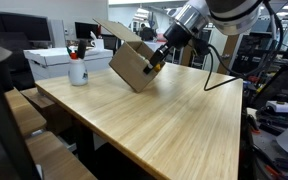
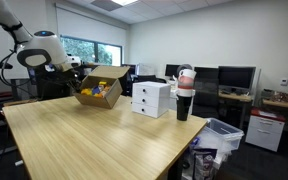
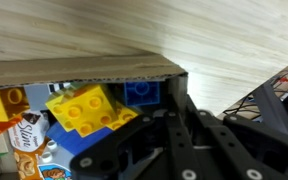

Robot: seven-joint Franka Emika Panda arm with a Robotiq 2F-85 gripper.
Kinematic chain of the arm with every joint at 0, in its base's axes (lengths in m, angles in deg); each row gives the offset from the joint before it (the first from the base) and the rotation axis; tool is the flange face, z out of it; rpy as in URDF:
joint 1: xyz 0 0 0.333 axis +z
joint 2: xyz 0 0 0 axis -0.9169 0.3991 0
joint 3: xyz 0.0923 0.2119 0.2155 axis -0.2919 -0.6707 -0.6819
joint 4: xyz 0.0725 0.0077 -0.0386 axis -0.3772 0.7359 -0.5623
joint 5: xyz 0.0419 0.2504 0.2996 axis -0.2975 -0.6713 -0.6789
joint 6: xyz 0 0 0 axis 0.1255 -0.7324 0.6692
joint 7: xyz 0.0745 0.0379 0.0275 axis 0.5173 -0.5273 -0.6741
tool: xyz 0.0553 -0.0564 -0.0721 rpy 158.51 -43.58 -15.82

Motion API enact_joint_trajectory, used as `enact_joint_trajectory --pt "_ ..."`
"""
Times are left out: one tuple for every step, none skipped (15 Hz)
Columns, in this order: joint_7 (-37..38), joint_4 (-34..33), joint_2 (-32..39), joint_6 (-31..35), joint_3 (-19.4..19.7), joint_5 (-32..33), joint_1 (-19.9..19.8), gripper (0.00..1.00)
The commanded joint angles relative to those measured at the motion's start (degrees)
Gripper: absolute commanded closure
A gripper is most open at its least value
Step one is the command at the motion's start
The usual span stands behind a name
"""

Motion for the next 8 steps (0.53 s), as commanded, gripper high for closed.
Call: enact_joint_trajectory --pt "1.0 1.1 1.8 5.4 -0.7 -0.8 0.4 0.96" --pt "1.1 1.2 2.2 6.3 -0.8 -0.8 0.4 0.96" --pt "1.4 1.4 2.7 7.4 -1.0 -0.5 0.4 0.96" --pt "1.6 1.6 3.0 7.9 -1.0 -0.4 0.3 0.96" --pt "1.7 1.7 3.3 8.3 -1.1 -0.3 0.2 0.96" --pt "1.8 1.9 3.4 8.7 -1.1 -0.2 0.2 0.96" --pt "1.7 2.1 3.5 8.9 -1.2 -0.2 0.2 0.96" --pt "1.7 2.2 3.6 9.2 -1.3 -0.2 0.2 0.96"
